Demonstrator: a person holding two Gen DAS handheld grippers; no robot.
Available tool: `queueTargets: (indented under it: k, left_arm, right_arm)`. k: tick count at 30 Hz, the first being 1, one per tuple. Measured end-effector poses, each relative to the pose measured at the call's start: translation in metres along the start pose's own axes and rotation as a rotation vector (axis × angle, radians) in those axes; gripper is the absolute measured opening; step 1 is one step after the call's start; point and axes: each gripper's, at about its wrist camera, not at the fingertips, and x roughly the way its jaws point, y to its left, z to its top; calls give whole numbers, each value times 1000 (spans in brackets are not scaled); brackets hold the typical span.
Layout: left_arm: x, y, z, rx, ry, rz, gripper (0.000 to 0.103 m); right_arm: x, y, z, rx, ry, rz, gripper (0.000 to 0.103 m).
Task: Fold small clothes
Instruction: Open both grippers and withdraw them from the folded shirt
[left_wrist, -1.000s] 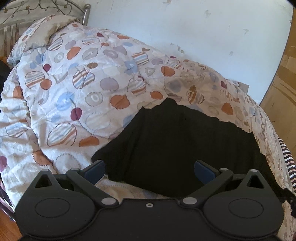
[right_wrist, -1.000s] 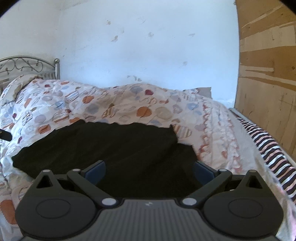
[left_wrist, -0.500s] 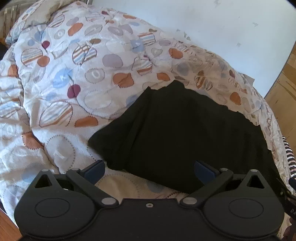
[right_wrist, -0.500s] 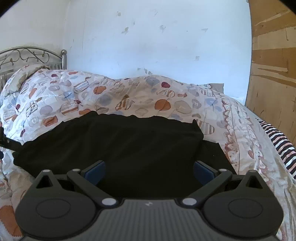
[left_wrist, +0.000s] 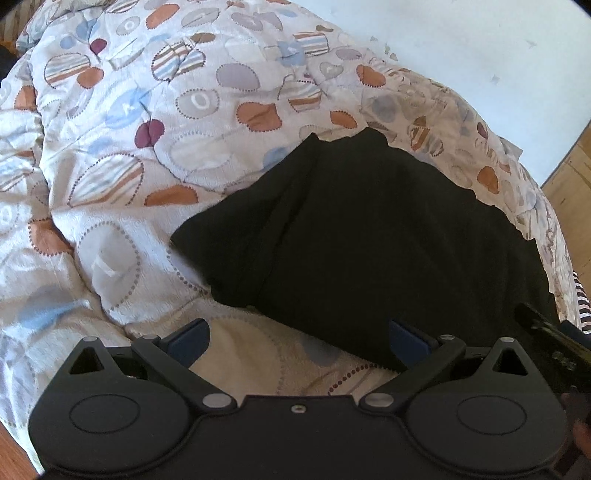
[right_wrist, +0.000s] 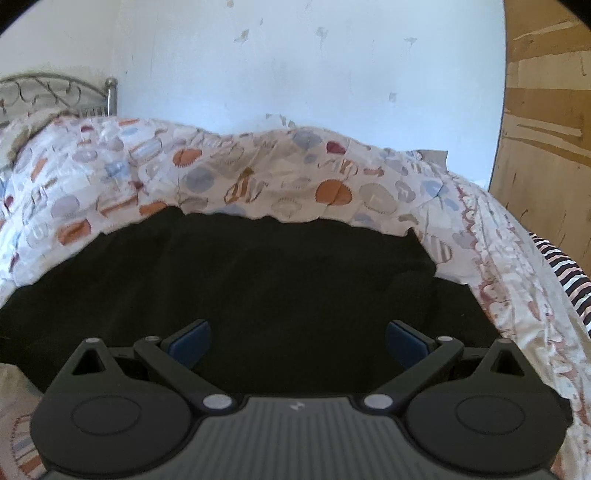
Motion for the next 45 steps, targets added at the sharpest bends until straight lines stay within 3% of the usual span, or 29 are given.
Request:
queueTargets:
  k: [5, 7, 13, 31, 45]
  left_arm:
    - [5, 1, -1, -6, 19, 8, 102]
    - [6, 1, -2, -6, 20, 7, 102]
    - [9, 3, -3, -21, 28, 8, 102]
    - [17, 1, -3, -11, 44, -1, 102]
    - [51, 3, 10, -45, 7, -15, 102]
  right_arm:
    - [9, 5, -22, 18, 23, 11, 103]
    - [6, 2, -34, 51, 0, 24, 103]
    - [-10, 13, -59, -11, -76, 0, 103]
    - [-12, 12, -66, -1, -102, 6, 103]
    - [-12, 11, -68, 16, -110, 16, 103]
